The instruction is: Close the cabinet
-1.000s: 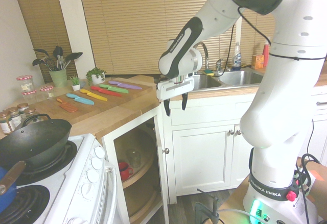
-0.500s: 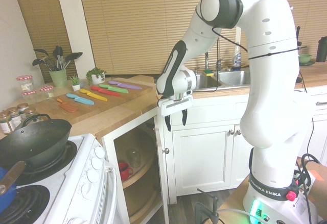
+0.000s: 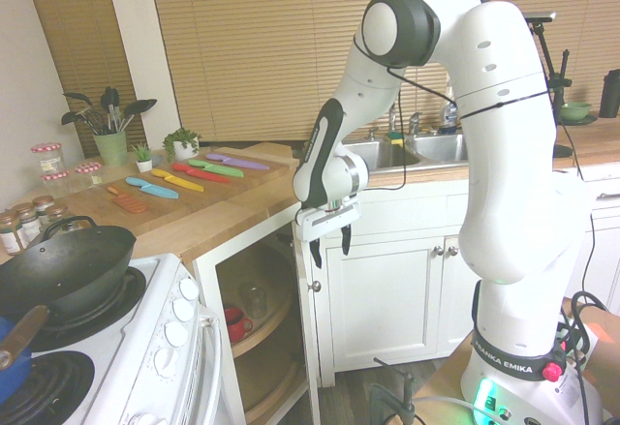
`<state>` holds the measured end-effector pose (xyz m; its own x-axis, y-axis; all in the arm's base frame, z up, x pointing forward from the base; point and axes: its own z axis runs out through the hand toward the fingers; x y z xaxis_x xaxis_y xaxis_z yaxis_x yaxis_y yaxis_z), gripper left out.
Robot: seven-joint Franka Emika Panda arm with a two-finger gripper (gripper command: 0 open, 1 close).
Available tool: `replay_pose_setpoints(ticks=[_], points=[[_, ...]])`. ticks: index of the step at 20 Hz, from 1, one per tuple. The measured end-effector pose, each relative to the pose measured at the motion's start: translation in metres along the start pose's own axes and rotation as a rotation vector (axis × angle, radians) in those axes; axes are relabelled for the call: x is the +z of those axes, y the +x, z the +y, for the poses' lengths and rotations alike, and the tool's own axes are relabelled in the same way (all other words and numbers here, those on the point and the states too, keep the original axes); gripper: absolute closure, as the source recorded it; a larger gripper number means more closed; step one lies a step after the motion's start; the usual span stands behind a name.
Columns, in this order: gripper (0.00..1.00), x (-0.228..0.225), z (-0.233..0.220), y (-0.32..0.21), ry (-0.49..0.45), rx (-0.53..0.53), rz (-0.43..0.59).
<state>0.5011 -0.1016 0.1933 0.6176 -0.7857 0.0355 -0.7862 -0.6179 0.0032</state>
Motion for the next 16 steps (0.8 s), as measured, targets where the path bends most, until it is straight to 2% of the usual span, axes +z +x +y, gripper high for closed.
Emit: replay_pose_setpoints(ticks=[6, 16], points=[[1.00, 0.0018, 0.0064, 0.0018, -0.002, -0.002, 0.005], [1.00, 0.0032, 0.0080, -0.0025, -0.015, -0.067, 0.040]])
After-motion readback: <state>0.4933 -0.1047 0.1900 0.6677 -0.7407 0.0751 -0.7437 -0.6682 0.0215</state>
